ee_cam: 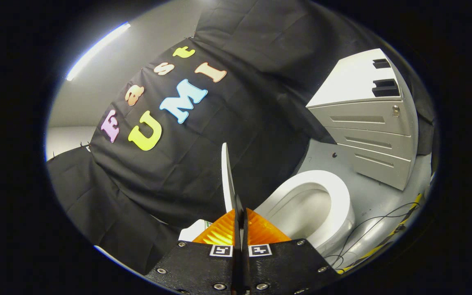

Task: Open the toilet lid.

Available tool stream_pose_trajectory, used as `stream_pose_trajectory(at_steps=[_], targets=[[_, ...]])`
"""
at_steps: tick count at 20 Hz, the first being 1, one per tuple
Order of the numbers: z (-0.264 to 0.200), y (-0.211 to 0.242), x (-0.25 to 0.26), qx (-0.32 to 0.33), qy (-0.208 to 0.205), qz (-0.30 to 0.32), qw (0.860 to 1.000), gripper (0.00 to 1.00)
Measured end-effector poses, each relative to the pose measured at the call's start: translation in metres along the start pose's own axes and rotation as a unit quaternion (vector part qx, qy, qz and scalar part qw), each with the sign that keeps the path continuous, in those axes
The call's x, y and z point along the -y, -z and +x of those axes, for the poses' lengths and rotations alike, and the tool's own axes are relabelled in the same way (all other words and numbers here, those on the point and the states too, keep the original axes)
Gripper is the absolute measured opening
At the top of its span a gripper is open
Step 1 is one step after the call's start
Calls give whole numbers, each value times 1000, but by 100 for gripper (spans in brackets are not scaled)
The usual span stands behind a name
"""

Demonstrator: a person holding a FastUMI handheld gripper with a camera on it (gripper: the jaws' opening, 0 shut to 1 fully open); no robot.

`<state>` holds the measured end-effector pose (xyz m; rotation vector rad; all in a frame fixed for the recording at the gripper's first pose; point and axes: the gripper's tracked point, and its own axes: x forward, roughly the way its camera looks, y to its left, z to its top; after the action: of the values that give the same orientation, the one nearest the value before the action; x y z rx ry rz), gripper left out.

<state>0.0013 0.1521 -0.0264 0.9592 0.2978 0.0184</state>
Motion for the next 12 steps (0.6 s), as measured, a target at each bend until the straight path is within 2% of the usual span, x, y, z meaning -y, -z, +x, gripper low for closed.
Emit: stream_pose_trajectory(at_steps=[12], targets=[[-7,10,-50,9,-17,-67,998,0]])
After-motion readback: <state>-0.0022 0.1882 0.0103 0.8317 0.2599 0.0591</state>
